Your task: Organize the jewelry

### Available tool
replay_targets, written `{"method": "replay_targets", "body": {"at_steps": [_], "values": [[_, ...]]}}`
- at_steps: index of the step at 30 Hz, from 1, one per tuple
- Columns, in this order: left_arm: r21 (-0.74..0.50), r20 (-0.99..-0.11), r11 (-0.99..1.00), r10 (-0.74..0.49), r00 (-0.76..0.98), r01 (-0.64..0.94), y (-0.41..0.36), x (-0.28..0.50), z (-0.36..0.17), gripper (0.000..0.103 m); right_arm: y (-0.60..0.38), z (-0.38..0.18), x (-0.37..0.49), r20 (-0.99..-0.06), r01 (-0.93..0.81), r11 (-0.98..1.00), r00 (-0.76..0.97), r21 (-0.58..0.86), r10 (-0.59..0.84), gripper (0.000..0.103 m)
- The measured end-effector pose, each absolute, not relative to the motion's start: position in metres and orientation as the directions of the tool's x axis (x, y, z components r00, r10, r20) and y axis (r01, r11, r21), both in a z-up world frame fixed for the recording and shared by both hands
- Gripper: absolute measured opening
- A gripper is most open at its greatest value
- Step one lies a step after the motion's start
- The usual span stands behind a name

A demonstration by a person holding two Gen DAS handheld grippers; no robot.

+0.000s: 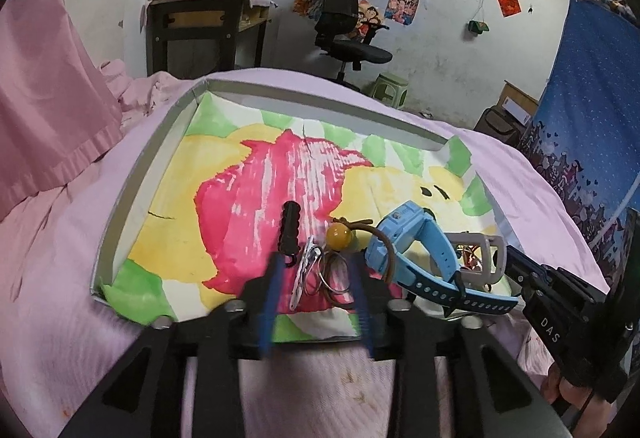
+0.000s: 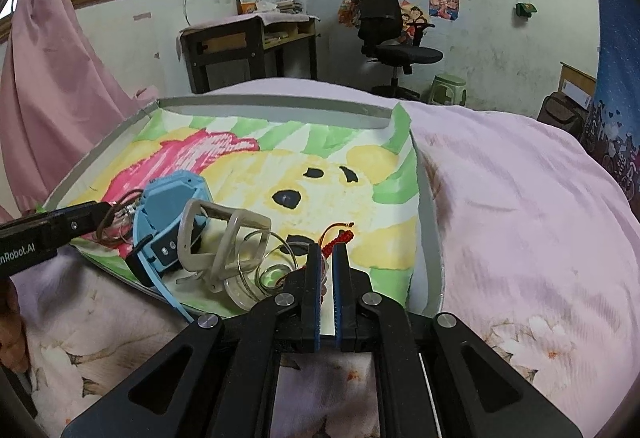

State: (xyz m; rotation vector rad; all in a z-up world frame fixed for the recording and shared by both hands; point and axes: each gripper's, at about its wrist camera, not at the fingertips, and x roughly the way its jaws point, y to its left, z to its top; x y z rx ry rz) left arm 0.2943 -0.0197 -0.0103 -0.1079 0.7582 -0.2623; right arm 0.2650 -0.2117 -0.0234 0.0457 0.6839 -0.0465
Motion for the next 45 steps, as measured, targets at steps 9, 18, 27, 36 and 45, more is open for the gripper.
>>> {"method": "replay_targets", "body": {"at_steps": [9,18,27,36,45], "values": [[-0.171,-0.629,0.968,-0.249,0.736,0.181,-0.012,0.279,0.002,0.064,-0.213,-0.009,0.248,-0.593,0.072,0.996,0.804,0.046,-0.031,0.037],[-0.095,-0.508,0.977,-0.210,0.835,0.188,-0.013,0.241,0.027,0.091,-0.214,0.010,0.222,-0.518,0.073,0.994,0.855,0.078,-0.022,0.069],[-0.094,-0.441,0.980,-0.199,0.875,0.175,-0.008,0.207,0.032,0.098,-0.217,0.025,0.194,-0.434,0.055,0.989,0.901,0.137,0.010,0.090],[-0.082,-0.404,0.985,-0.173,0.898,0.153,-0.003,0.178,0.039,0.099,-0.210,0.034,0.164,-0.379,0.031,0.989,0.925,0.144,0.026,0.100],[-0.091,-0.390,0.985,-0.172,0.905,0.148,0.009,0.139,0.031,0.100,-0.207,0.037,0.129,-0.345,0.022,0.987,0.938,0.158,0.034,0.102]]}}
